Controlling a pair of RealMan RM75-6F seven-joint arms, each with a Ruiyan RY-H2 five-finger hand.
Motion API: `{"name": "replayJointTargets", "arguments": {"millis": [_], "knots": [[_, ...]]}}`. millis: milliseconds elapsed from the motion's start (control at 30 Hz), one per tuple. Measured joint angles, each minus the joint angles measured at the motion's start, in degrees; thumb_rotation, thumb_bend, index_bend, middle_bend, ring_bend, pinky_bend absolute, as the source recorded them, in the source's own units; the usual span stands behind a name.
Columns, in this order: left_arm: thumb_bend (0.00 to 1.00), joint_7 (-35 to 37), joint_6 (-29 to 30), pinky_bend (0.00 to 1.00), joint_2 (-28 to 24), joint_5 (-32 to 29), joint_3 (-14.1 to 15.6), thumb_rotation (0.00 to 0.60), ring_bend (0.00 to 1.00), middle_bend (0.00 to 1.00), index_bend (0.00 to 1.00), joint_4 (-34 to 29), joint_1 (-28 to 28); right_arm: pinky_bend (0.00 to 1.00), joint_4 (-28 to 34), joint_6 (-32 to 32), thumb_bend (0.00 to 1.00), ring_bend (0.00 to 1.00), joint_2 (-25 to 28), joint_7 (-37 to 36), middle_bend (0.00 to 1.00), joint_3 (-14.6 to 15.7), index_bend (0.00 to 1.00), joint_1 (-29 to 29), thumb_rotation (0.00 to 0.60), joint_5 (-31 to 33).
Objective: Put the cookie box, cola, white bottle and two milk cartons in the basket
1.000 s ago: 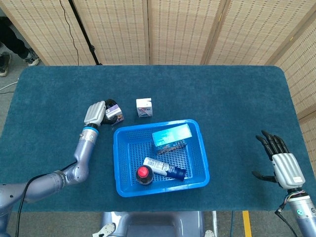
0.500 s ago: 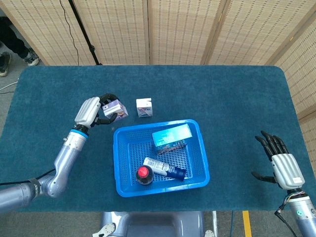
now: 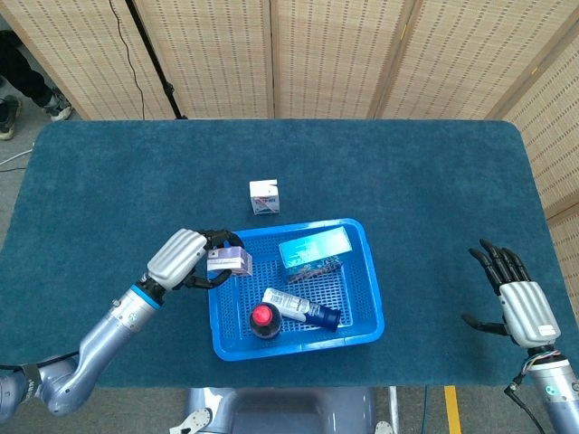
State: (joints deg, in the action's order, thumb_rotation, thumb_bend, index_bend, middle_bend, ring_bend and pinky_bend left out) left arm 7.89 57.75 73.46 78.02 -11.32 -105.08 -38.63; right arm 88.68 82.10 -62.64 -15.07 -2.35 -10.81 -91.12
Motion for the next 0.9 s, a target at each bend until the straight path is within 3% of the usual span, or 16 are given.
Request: {"name": "replayJointTargets", "arguments": {"millis": [233, 367, 467, 533, 600, 700, 900], "knots": [[0.41, -4.14, -0.61, 0.49, 4.35, -2.88, 1.13, 0.600, 0.43, 0.46, 0.45, 2.92, -0.59, 0.04, -0.08, -0.26, 0.00, 0.00, -0.04, -0.13, 0.00, -0.08, 0.07, -0.16, 0.600, 0.08], [0.40, -5.21, -1.23, 0.42, 6.11, -3.65, 1.49, 0.600, 0.33, 0.38, 0.40, 3.77, -1.09, 0.04, -0.03, -0.36, 0.00, 0.00, -0.11, 0.14, 0.00, -0.02, 0.07, -0.19, 0.600, 0.02], [0.36, -4.83, -2.36, 0.34, 6.92, -3.83, 1.79, 0.600, 0.20, 0.24, 0.30, 4.32, -1.58, 0.04, 0.04, -0.34, 0.00, 0.00, -0.11, 0.31, 0.00, 0.05, 0.07, -0.14, 0.600, -0.01], [0.35, -4.35, -3.32, 0.23, 7.03, -3.78, 2.08, 0.600, 0.07, 0.08, 0.21, 4.51, -1.90, 0.04, 0.07, -0.39, 0.00, 0.00, -0.08, 0.33, 0.00, 0.08, 0.07, -0.11, 0.600, 0.05], [0.33, -3.71, -4.36, 0.15, 6.84, -3.55, 2.37, 0.600, 0.01, 0.01, 0.10, 4.56, -2.19, 0.04, 0.07, -0.35, 0.00, 0.00, -0.03, 0.26, 0.00, 0.05, 0.07, -0.08, 0.600, 0.12], [0.32, -2.65, -4.78, 0.07, 6.40, -2.35, 2.78, 0.600, 0.00, 0.00, 0.00, 4.62, -2.32, 0.04, 0.08, -0.25, 0.00, 0.00, 0.04, 0.12, 0.00, 0.00, 0.07, -0.03, 0.600, 0.17], [0.31, 0.42, -3.10, 0.03, 3.87, -0.28, 3.01, 0.600, 0.00, 0.00, 0.00, 3.42, -1.34, 0.04, 0.20, -0.21, 0.00, 0.00, 0.09, 0.08, 0.00, 0.02, 0.07, -0.06, 0.600, 0.00]]}}
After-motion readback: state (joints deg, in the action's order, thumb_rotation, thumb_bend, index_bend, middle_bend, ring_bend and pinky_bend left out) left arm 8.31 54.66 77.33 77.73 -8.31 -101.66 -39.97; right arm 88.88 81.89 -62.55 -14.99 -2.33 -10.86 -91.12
